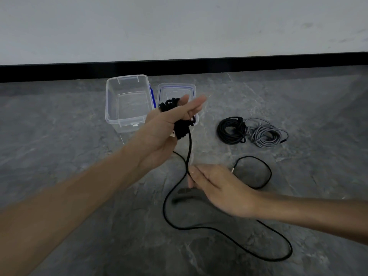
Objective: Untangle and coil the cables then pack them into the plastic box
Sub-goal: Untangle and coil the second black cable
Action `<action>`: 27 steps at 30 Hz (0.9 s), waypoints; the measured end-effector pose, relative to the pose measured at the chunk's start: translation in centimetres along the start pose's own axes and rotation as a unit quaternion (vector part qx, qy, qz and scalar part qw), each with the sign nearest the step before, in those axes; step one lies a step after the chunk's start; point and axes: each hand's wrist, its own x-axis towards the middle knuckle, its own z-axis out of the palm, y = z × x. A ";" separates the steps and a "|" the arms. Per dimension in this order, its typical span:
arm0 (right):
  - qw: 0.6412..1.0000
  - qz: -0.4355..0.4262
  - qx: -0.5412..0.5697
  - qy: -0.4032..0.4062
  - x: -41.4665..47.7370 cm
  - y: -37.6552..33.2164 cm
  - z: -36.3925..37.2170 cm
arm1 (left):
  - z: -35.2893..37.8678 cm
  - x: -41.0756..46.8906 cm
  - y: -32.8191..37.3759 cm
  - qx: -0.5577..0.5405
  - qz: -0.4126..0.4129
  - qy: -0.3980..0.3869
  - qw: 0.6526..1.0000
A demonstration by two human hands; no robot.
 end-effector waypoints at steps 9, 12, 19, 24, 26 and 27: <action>0.985 -0.089 -0.136 -0.047 -0.4 -4.0 -1.9 | -1.5 0.9 -1.6 0.144 0.032 0.089 0.985; 0.972 -0.131 -0.193 -0.035 0.3 -4.9 -3.4 | -2.3 0.3 -2.6 0.322 0.076 0.058 0.942; 0.967 -0.177 -0.183 0.019 2.0 -5.5 -7.8 | -2.1 -1.5 -2.7 0.442 0.005 -0.050 0.895; 0.976 -0.176 -0.101 0.078 3.3 -4.4 -9.5 | -1.3 -1.1 -3.2 0.317 -0.075 -0.160 0.932; 0.980 -0.160 -0.071 0.095 4.0 -3.5 -10.1 | -0.9 -0.9 -3.1 0.272 -0.124 -0.196 0.934; 0.982 -0.152 -0.063 0.098 4.4 -3.0 -10.3 | -0.7 -1.0 -2.9 0.261 -0.137 -0.213 0.932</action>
